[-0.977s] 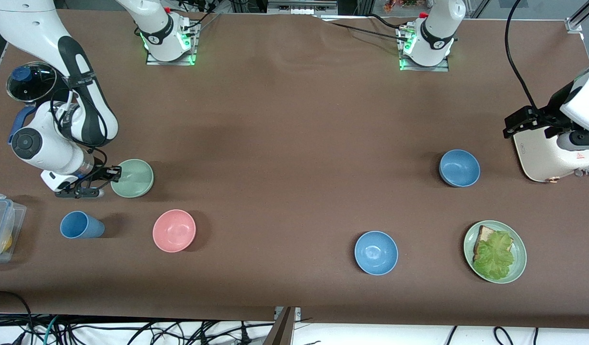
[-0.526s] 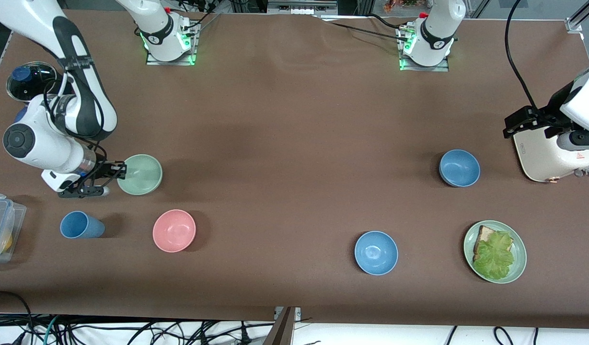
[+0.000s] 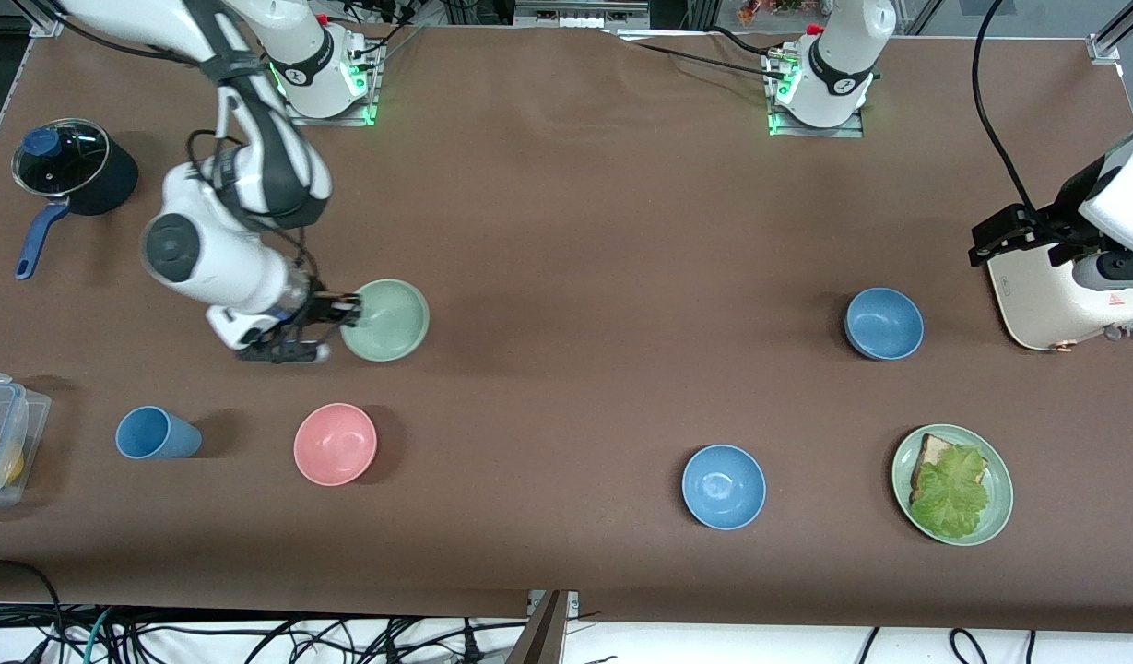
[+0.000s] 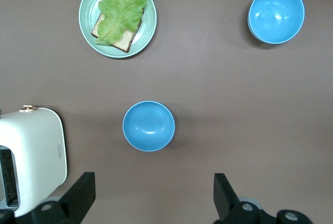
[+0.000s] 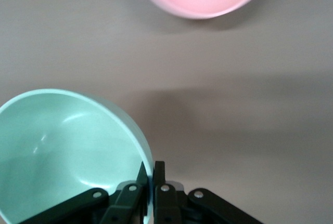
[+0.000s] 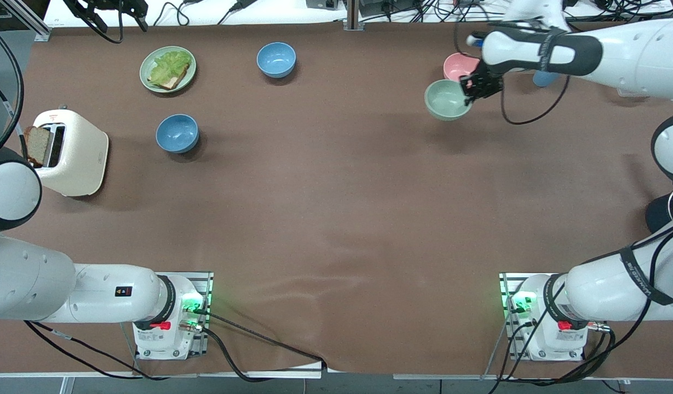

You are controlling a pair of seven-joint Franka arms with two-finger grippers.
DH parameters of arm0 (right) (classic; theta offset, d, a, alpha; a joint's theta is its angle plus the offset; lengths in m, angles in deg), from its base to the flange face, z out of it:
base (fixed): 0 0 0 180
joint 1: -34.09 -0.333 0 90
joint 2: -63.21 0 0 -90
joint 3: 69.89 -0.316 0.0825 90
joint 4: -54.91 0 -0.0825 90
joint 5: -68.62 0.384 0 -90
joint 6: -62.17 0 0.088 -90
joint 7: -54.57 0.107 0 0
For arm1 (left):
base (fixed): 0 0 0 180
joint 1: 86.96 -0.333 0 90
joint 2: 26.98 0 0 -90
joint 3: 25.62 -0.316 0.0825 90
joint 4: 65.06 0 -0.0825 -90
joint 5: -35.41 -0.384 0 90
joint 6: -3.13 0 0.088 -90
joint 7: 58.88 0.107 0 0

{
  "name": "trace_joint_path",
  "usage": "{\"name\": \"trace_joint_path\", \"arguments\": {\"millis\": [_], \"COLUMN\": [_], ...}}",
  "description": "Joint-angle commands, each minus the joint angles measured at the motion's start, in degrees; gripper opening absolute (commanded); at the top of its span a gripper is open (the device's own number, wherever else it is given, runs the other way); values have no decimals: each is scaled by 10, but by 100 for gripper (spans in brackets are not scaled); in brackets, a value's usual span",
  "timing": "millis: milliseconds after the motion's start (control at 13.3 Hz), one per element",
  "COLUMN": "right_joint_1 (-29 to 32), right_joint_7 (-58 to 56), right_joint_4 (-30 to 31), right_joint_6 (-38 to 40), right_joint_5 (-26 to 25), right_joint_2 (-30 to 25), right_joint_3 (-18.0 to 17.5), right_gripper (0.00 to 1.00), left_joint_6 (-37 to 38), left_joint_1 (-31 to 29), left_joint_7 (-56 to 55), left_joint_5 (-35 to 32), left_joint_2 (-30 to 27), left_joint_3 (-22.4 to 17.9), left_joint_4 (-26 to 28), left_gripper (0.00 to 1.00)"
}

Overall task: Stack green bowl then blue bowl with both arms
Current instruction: 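Move the green bowl toward the table center and open the right gripper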

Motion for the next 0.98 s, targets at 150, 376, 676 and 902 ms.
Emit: {"name": "trace_joint_path", "arguments": {"millis": [150, 376, 676, 902], "right_joint_1": [-83, -124, -176, -194], "right_joint_7": [113, 165, 217, 223], "right_joint_4": [-59, -75, -106, -118], "right_joint_6": [1, -28, -47, -49], "right_joint_5": [-2, -2, -2, -2], "right_joint_2": [49, 83, 129, 151], "right_joint_3": [-1, 0, 0, 0], "right_gripper": [0, 0, 0, 0], "left_joint_6": [7, 7, 7, 7], "left_joint_1": [-1, -1, -2, -3], "left_joint_7": [4, 4, 4, 4], "left_joint_5": [4, 4, 5, 5], "left_joint_2": [7, 7, 7, 7], "left_joint_3": [1, 1, 1, 0], "left_joint_4": [-15, -15, -15, -15], "left_gripper": [100, 100, 100, 100]}}
